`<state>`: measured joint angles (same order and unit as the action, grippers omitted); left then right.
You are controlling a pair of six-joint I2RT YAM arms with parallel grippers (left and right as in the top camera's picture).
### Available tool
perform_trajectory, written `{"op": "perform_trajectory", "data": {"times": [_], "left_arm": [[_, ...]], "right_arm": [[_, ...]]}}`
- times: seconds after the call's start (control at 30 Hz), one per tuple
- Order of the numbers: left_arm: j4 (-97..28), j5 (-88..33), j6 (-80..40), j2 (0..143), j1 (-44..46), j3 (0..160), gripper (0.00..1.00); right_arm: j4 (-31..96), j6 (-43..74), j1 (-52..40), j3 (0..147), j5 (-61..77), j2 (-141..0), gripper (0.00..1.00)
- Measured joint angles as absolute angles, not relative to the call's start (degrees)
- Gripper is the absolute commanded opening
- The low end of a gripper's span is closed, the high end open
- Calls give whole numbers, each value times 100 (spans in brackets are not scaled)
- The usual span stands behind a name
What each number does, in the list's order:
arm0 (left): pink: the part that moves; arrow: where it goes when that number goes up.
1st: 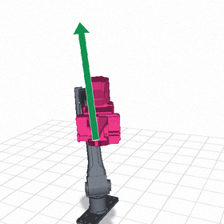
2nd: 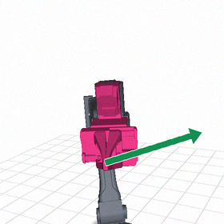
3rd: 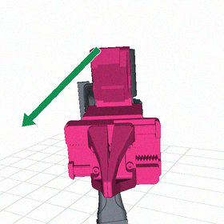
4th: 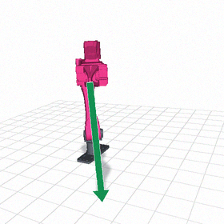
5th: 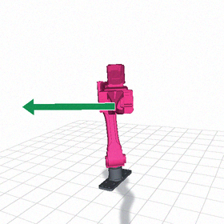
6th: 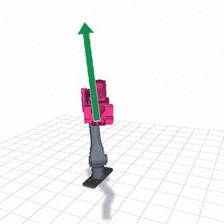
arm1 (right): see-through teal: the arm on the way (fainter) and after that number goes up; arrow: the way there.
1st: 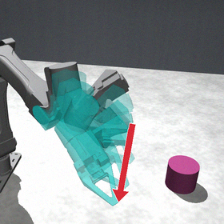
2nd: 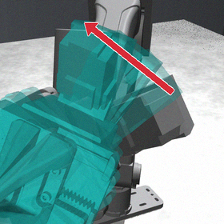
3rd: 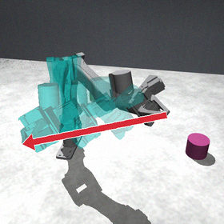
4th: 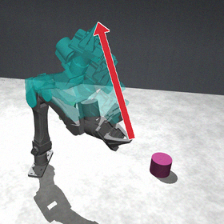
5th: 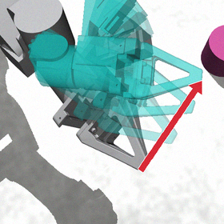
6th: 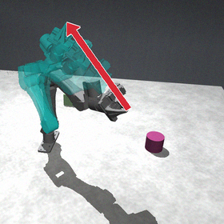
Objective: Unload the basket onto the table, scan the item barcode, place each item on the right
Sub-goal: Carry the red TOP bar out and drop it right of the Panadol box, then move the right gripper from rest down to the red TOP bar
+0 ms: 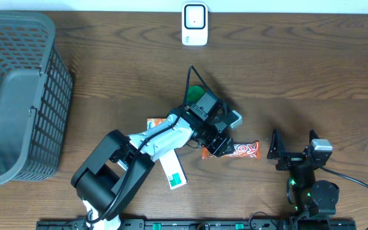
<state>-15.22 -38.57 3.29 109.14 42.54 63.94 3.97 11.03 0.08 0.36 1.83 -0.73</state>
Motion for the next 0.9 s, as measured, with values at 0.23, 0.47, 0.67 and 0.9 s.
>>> {"op": "perform_trajectory", "data": {"times": [0.23, 0.47, 0.67, 0.9], "left_arm": [[-1505, -3662, 145, 10700, 4219, 6394, 86], [-2200, -2633, -84, 8965, 4174, 6401, 96], [-2834, -659, -790, 7583, 4176, 6401, 96], [-3328, 1514, -1463, 6595, 4174, 6401, 96]], "right_arm": [[303, 1260, 8, 40, 493, -71, 99], [1953, 1608, 8, 794, 1186, -82, 99], [4215, 1750, 8, 2751, 1157, -558, 99], [5867, 1649, 8, 4405, 1315, -3089, 99]]}}
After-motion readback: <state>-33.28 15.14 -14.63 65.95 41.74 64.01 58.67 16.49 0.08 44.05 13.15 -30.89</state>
